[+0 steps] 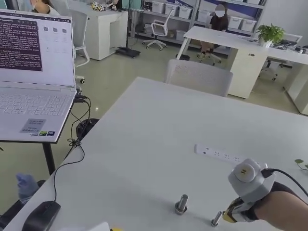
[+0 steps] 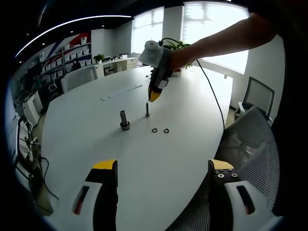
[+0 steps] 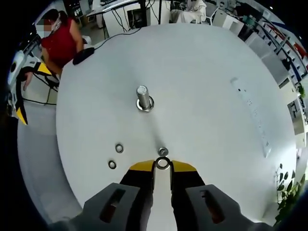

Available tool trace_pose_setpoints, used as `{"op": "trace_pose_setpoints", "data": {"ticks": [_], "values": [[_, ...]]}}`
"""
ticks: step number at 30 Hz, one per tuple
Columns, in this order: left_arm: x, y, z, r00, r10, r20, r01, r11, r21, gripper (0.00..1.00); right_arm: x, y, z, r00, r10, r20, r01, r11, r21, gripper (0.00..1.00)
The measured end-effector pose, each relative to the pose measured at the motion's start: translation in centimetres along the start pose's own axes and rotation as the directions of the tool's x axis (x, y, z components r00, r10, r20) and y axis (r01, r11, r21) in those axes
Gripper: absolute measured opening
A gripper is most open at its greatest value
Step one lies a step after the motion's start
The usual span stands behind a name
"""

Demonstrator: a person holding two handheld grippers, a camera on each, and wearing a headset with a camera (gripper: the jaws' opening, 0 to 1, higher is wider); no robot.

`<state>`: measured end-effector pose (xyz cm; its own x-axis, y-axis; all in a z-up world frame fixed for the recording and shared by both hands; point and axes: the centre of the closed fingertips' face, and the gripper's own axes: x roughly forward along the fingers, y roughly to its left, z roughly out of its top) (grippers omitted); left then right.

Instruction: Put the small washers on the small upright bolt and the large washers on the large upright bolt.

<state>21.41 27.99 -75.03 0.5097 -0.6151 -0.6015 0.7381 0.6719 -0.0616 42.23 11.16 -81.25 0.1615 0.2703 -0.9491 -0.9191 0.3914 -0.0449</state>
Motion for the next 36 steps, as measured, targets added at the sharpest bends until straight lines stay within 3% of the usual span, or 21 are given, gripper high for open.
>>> {"op": "trace_pose_setpoints", "data": {"ticks": [10,36], "values": [[0.26,0.09,0.21,1.0,0.001,0.003,-0.001,1.0,0.006,0.76,0.22,-0.32,0.32,1.0,0.001,-0.009,-0.002,1.0,-0.016,0.13],[0.23,-0.11,-0.51,1.0,0.0,0.005,0.0,1.0,-0.013,0.75,0.93,-0.03,0.7,0.9994,0.003,-0.033,-0.004,0.999,-0.041,0.13]]}}
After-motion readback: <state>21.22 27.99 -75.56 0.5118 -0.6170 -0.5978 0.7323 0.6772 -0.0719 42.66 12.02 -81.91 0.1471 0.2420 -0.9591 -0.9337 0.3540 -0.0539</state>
